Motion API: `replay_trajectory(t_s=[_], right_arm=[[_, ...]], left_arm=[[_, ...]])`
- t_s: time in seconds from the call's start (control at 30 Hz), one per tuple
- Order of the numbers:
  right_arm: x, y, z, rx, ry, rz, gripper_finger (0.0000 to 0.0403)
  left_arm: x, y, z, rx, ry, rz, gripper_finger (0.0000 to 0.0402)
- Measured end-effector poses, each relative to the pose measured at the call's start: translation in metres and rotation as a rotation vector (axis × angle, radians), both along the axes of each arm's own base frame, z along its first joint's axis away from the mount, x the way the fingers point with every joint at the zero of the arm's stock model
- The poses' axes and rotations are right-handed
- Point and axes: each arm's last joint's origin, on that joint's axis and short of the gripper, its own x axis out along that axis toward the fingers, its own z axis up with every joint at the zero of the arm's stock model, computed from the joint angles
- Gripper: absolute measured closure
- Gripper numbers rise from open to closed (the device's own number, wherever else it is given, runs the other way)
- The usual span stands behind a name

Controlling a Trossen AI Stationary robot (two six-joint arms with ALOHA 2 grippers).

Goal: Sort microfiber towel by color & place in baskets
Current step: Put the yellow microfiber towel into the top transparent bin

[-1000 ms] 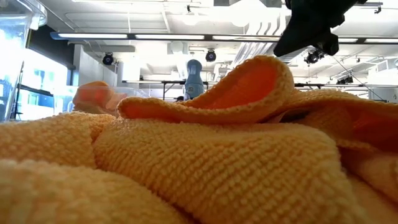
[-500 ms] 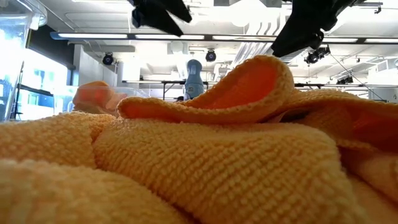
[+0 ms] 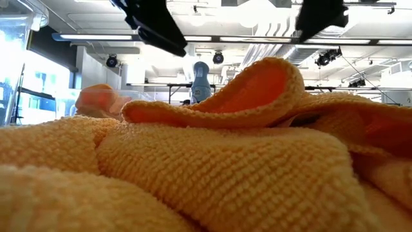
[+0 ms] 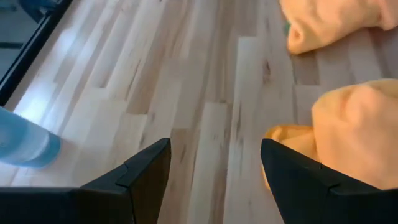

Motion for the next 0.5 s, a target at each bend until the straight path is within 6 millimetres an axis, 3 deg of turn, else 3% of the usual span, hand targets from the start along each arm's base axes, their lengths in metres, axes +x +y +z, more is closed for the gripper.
replay_trajectory(t_s=[0.2,0.5], right_arm=[[0.003,0.016,-0.001,0.165,0.286,-0.250,0.0265],[-0.010,0.078,-0.033,0.313,0.489,-0.310,0.0284]], left_arm=[[-0.014,0.002,0.004,0.006,-0.009,-0.051,0.0165],[-0.038,0.006,0.019,-0.040,-0.050,-0.120,0.0165]])
